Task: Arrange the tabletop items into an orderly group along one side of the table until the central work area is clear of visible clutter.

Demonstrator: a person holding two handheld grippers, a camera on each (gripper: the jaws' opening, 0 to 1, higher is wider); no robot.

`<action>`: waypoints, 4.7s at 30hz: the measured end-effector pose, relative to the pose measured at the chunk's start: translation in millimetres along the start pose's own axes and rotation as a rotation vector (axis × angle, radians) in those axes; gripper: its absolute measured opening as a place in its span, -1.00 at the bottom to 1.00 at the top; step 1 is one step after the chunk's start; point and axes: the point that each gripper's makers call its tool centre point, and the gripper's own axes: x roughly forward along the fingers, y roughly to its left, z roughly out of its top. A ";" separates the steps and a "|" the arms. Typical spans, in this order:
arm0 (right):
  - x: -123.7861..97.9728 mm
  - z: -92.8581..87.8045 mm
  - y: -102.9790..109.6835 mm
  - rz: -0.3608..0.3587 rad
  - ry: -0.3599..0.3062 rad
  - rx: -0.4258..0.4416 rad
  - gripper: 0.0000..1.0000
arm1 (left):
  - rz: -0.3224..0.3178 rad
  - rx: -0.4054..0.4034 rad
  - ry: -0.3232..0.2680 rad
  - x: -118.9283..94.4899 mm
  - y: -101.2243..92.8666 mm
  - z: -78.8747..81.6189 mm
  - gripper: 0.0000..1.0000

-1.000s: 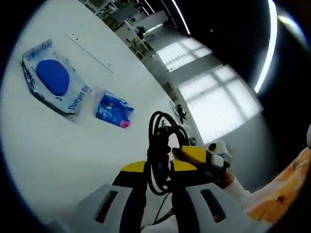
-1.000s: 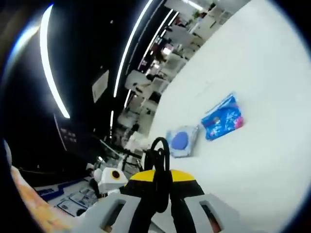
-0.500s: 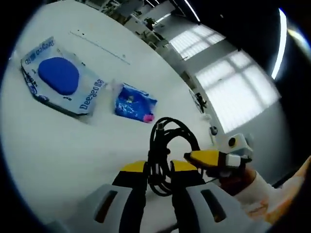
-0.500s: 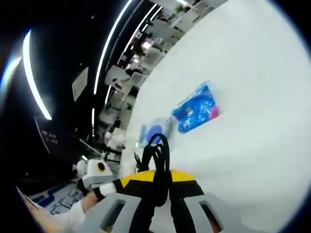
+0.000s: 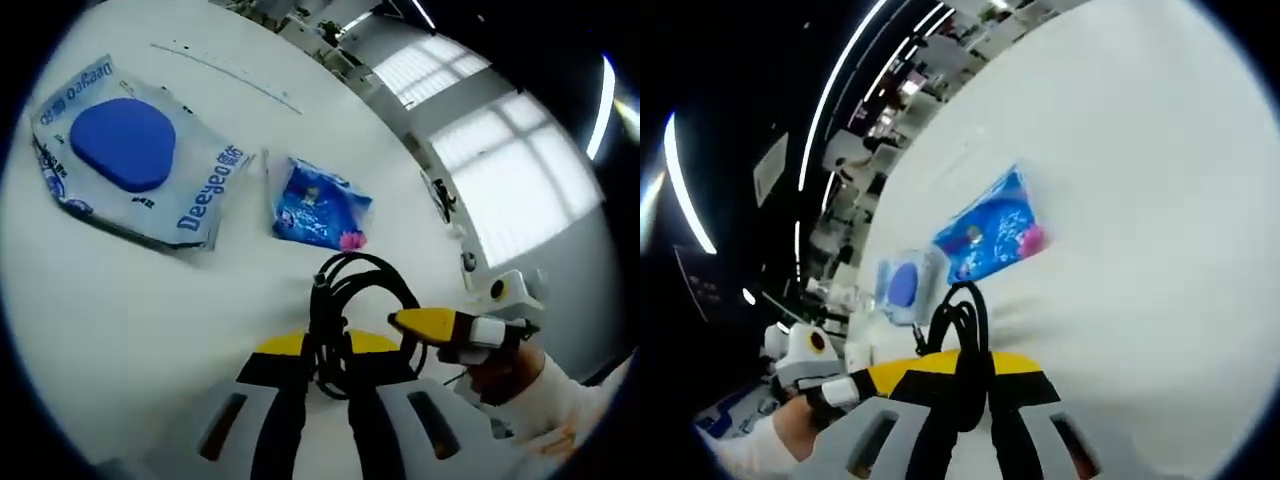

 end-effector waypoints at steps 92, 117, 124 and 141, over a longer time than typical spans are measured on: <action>-63.8 -3.2 19.2 0.014 -0.106 -0.409 0.50 | 0.183 0.270 -0.197 -127.0 46.7 23.9 0.60; -15.1 -11.2 77.1 0.097 0.027 -0.485 0.16 | 0.345 0.400 -0.180 -153.6 103.3 114.7 0.39; 16.0 -10.0 95.6 0.122 0.084 -0.535 0.05 | 0.386 0.403 -0.163 -149.9 118.6 130.3 0.33; 99.8 -17.4 106.2 0.072 0.207 -0.518 -0.30 | 0.473 0.341 -0.112 -125.3 171.5 163.3 -0.05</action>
